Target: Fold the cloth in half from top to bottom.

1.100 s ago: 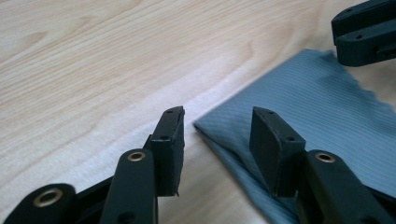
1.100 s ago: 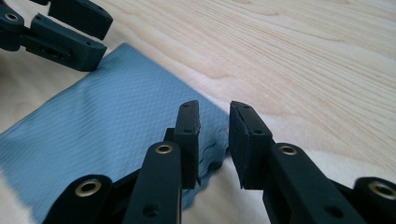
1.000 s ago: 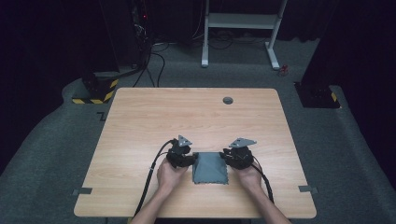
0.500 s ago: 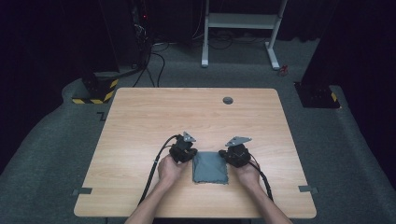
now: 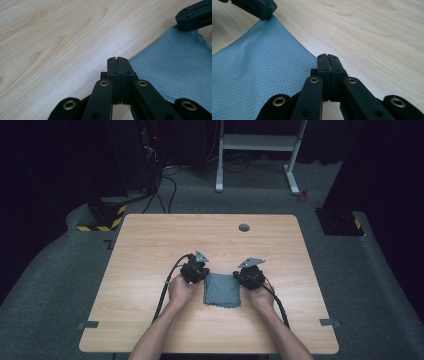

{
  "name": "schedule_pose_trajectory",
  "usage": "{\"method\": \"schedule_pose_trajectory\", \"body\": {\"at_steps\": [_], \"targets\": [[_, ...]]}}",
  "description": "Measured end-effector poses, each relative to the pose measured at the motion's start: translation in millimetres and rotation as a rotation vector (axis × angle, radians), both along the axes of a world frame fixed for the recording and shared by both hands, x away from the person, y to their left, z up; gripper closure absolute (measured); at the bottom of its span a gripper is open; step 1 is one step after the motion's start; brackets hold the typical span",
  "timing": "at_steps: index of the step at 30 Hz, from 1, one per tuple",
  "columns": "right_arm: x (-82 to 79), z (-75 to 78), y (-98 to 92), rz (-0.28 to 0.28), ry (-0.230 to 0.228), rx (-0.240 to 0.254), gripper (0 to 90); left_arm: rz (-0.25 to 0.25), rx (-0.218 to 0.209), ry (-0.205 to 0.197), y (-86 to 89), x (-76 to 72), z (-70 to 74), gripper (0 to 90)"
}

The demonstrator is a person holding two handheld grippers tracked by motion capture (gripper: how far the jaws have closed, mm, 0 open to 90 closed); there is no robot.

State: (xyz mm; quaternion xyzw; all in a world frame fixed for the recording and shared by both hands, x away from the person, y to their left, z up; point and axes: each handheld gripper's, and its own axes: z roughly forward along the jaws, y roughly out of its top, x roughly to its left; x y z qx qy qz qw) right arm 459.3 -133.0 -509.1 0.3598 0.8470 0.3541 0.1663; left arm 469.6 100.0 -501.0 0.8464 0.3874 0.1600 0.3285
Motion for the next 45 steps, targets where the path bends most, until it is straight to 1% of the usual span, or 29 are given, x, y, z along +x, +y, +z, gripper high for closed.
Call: {"method": "schedule_pose_trajectory", "body": {"at_steps": [1, 2, 3, 4, 5, 6, 7, 9, 11, 12, 13, 14, 15, 16, 19, 20, 21, 22, 23, 24, 25, 26, 27, 28, 30, 32, 36, 39, 45], "targets": [[2.6, 0.2, 0.8, -0.002, -0.004, -0.002, 89.7, 0.008, -0.005, 0.01, -0.2, 1.7, -1.9, 89.0], [7.8, -2.5, 2.9, 0.002, 0.026, -0.008, 88.6, 0.026, -0.004, 0.039, -1.1, 1.7, -4.7, 85.3], [7.8, -2.5, 2.9, 0.002, 0.026, -0.008, 88.6, 0.026, -0.004, 0.039, -1.1, 1.7, -4.7, 78.7], [9.0, -4.7, 2.9, 0.0, 0.046, -0.001, 85.9, 0.015, -0.014, 0.042, -0.5, -1.7, -3.9, 78.7], [7.1, -5.9, 0.7, -0.012, 0.058, 0.026, 79.3, 0.013, -0.02, 0.028, 0.0, -5.0, -3.0, 69.5], [7.1, -5.9, 0.7, -0.012, 0.058, 0.026, 79.3, 0.013, -0.036, 0.017, 0.4, -10.3, -1.2, 69.5], [3.8, -5.4, -0.4, -0.015, 0.051, 0.036, 78.8, 0.006, -0.05, 0.01, 0.9, -16.4, 1.2, 65.9], [-6.8, -3.2, -0.8, -0.015, 0.027, 0.054, 78.6, -0.013, -0.06, 0.007, -0.7, -24.8, 3.4, 61.9], [-19.4, -2.3, 0.3, 0.018, 0.008, 0.075, 79.1, -0.034, -0.034, -0.005, -4.4, -34.7, 3.9, 59.9], [-24.4, -2.8, 1.5, 0.028, 0.012, 0.074, 79.6, -0.034, -0.034, -0.005, -4.4, -34.7, 3.9, 60.0], [-24.4, -2.8, 1.5, 0.028, 0.012, 0.074, 79.6, -0.033, -0.017, -0.003, -4.9, -36.3, 2.7, 60.0], [-29.0, -3.9, 2.4, 0.037, 0.006, 0.069, 80.0, -0.023, 0.007, -0.002, -5.1, -37.9, 0.8, 59.9], [-33.0, -5.4, 2.4, 0.046, 0.008, 0.065, 80.0, -0.015, 0.062, -0.019, -5.2, -39.8, -2.2, 59.9], [-36.9, -7.5, 1.3, 0.056, 0.015, 0.061, 80.0, -0.009, 0.075, -0.015, -4.3, -41.1, -4.9, 59.9], [-42.4, -12.3, -4.1, 0.049, 0.01, 0.057, 80.1, 0.01, 0.043, -0.003, 4.2, -42.2, -7.6, 59.5], [-43.2, -13.0, -6.7, 0.043, 0.014, 0.067, 80.0, 0.022, 0.052, -0.007, 6.4, -42.6, -7.5, 59.2], [-44.2, -12.9, -9.3, 0.038, 0.016, 0.071, 79.4, 0.045, 0.087, -0.017, 9.6, -44.9, -7.3, 60.1], [-44.2, -12.9, -9.3, 0.038, 0.016, 0.071, 79.4, 0.045, 0.087, -0.017, 9.6, -44.9, -7.3, 59.4], [-46.5, -10.9, -9.5, 0.038, 0.015, 0.068, 78.7, 0.048, 0.063, -0.009, 12.3, -47.0, -6.5, 58.5], [-46.5, -10.9, -9.5, 0.038, 0.015, 0.068, 78.7, 0.043, 0.009, -0.008, 15.1, -50.8, -4.7, 58.5], [-51.2, -7.1, -9.9, 0.049, 0.014, 0.105, 78.6, 0.012, -0.065, -0.015, 14.9, -60.8, -0.5, 56.5], [-51.2, -7.1, -9.9, 0.049, 0.014, 0.105, 78.6, 0.012, -0.065, -0.015, 14.9, -60.8, -0.5, 55.3], [-54.1, -5.2, -9.2, 0.059, 0.013, 0.116, 78.5, -0.008, -0.07, -0.019, 12.2, -65.0, 0.5, 55.3], [-60.5, -3.0, -6.2, 0.085, -0.001, 0.105, 78.6, -0.042, -0.078, -0.007, 6.1, -71.3, 0.1, 53.3], [-66.8, -3.0, -4.2, 0.098, -0.005, 0.092, 78.6, -0.055, -0.076, -0.003, 3.1, -73.6, -1.4, 52.8], [-71.8, -4.7, -4.7, 0.098, -0.009, 0.073, 78.2, -0.069, -0.04, 0.01, -0.1, -77.8, -8.8, 52.8], [-75.0, -9.9, -10.1, 0.094, 0.009, 0.059, 77.1, -0.055, -0.059, 0.018, 6.7, -81.8, -14.3, 52.6], [-77.0, -12.9, -16.9, 0.084, 0.017, 0.057, 74.9, -0.058, -0.041, -0.002, 13.2, -86.5, -14.6, 52.1], [-82.4, -13.6, -19.8, 0.089, 0.01, 0.064, 69.0, -0.047, -0.064, -0.009, 20.5, -88.9, -16.9, 51.5]]}}
